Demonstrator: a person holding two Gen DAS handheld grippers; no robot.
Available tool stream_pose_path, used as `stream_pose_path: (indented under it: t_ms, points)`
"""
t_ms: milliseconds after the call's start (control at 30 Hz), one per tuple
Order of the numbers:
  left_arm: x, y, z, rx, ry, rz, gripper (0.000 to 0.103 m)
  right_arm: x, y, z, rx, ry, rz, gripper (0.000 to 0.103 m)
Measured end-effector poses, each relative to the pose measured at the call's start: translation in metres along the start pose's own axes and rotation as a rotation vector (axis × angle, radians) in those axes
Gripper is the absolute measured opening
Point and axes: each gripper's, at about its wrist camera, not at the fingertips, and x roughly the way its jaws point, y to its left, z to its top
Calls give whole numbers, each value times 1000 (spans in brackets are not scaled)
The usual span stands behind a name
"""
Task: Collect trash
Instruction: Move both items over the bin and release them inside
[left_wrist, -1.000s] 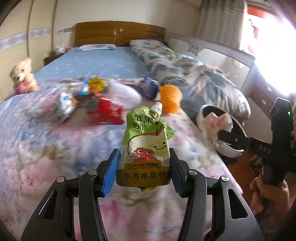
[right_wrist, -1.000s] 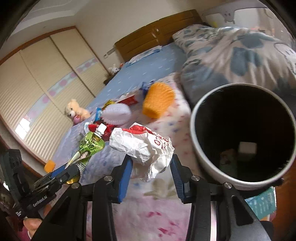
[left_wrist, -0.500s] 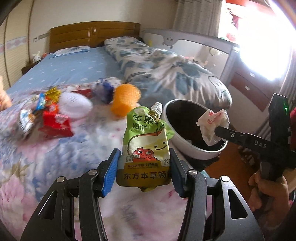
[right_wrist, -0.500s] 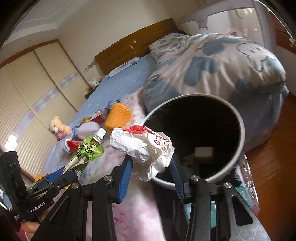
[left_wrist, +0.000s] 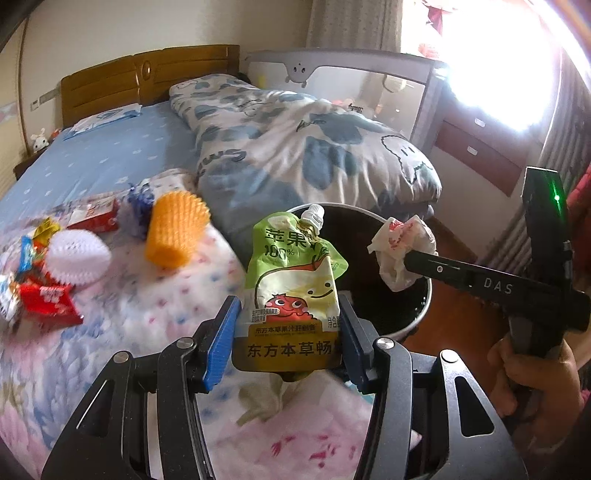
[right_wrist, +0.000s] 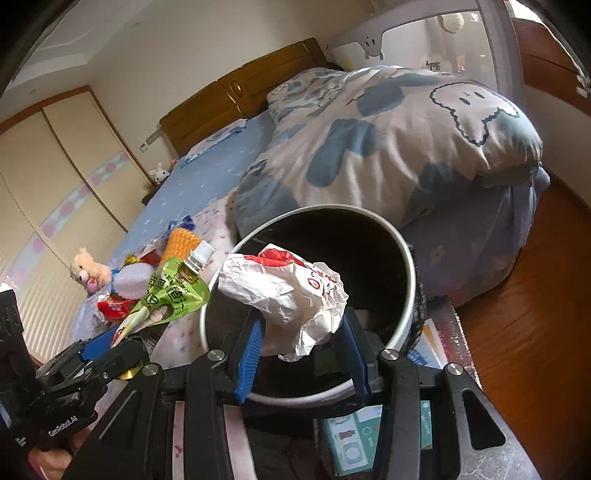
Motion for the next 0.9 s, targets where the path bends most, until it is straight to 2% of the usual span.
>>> stream_pose_path:
  t_ms: [733, 800, 900]
  points:
    - [38, -10, 17, 25, 60, -41, 52, 31, -16, 26, -19, 73, -37, 46]
    - [39, -10, 17, 25, 72, -37, 53, 31, -16, 28, -24, 71, -41, 49]
    - [37, -6, 14, 3, 71, -33, 62, 30, -16, 29, -19, 65, -46, 63]
